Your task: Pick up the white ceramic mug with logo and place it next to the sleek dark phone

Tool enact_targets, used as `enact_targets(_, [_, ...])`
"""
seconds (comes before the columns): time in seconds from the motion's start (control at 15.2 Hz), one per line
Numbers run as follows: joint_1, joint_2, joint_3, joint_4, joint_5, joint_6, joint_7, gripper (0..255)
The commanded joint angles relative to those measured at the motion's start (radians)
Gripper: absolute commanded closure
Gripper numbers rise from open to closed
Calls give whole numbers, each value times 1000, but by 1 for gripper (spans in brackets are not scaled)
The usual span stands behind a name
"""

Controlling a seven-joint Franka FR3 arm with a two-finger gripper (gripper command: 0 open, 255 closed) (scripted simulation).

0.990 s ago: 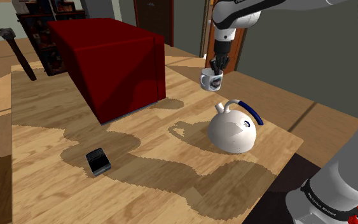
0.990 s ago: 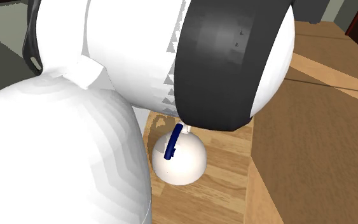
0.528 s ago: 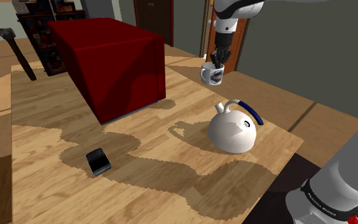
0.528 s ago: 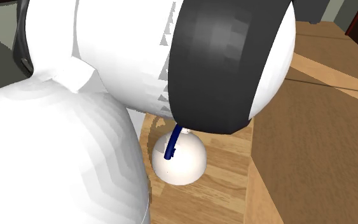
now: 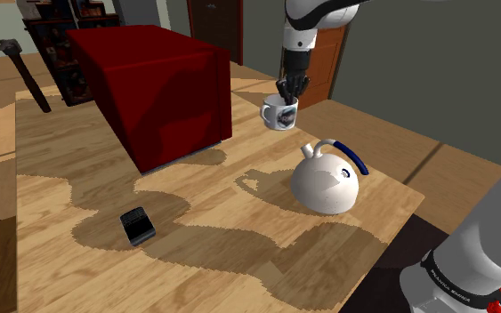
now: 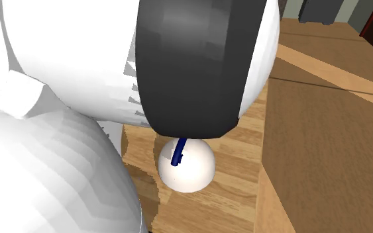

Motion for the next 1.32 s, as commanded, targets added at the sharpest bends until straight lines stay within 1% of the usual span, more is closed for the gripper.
enact_targets(0.0, [22, -19, 21, -23, 2, 7, 43, 255])
enact_targets(0.33, [81, -43, 79, -54, 10, 20, 158, 255])
enact_targets(0.66, [139, -44, 140, -56, 18, 29, 274, 255])
enact_targets(0.99, [198, -21, 200, -30, 21, 34, 392, 255])
enact_targets(1.25, [247, 15, 245, 13, 16, 35, 488, 255])
